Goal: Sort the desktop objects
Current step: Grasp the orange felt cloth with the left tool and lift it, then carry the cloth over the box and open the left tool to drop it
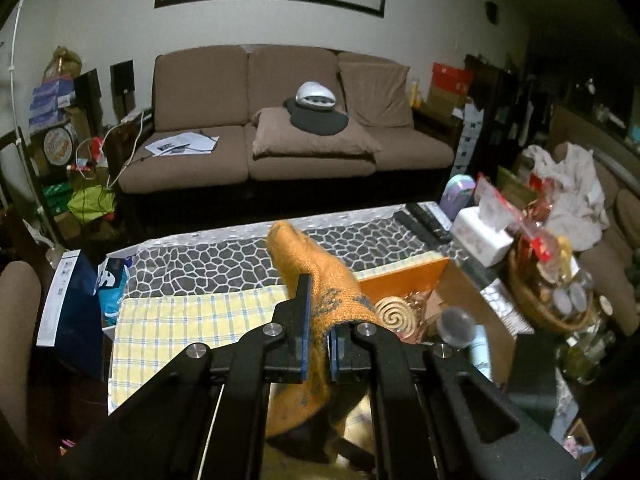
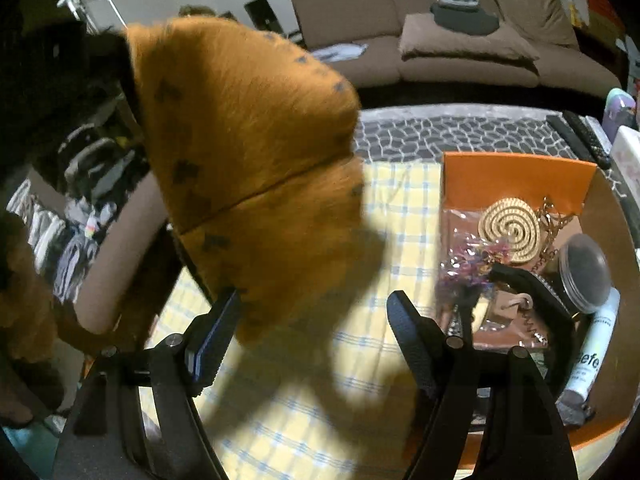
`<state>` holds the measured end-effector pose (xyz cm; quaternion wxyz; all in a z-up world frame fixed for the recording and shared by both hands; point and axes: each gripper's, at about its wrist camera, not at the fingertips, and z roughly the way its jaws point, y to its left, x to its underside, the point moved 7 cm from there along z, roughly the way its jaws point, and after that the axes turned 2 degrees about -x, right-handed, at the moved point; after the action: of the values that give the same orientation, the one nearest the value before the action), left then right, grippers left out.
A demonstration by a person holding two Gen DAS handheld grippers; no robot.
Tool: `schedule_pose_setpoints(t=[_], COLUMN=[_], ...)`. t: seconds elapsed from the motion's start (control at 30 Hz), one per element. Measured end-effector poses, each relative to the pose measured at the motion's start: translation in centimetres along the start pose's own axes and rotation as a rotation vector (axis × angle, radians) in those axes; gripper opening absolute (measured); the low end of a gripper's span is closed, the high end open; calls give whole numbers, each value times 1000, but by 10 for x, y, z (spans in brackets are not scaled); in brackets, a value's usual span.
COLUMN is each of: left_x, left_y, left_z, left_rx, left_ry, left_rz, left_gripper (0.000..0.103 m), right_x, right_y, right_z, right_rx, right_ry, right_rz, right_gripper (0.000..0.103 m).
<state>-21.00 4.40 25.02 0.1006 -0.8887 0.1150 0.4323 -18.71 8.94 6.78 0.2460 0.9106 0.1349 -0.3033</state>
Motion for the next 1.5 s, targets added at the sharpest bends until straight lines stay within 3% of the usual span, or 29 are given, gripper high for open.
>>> schedule_pose_setpoints(t=[0.23,0.33,0.5,0.53,0.6,0.67,0.77,1.17,1.37,1.5], left_x=[-8,-10,-12,-15,-18,-21,-22,3,29,51], left_y=[-23,-33,-46,-50,-53,-57,-62,-96,-107,-114], left_z=[-16,-18,-30,-34,-38,-37,-30,62,128,159], left_rx=[-2,14,66,79,86,92,108,171,137,85], left_ry=[-1,2,-5,-12,-22,-21,-24,23,63,97], left_rz=[2,-4,-24,-23,-20,-15,-20,-58,-61,5], left_gripper=[7,7,7,7,7,7,7,7,7,7], right_x=[4,8,10,9,9,8,0,-55,-65,-72], right_y=[-14,-13,-38,-44,-56,-68,-93,-211,-256,-272], right_z=[-20,-32,-23,-22,-18,-22,-41,-91,-78,-67], right_rx=[22,51,140,145,126,127,170,415,483,505], right_ry=[-103,-155,-144,-143,-123,-117,-141,-151,-118,-118], right_rz=[169,164,200,212,230,236,224,155,159,122], right_gripper=[77,77,75,70,34,22,18,13,12,12])
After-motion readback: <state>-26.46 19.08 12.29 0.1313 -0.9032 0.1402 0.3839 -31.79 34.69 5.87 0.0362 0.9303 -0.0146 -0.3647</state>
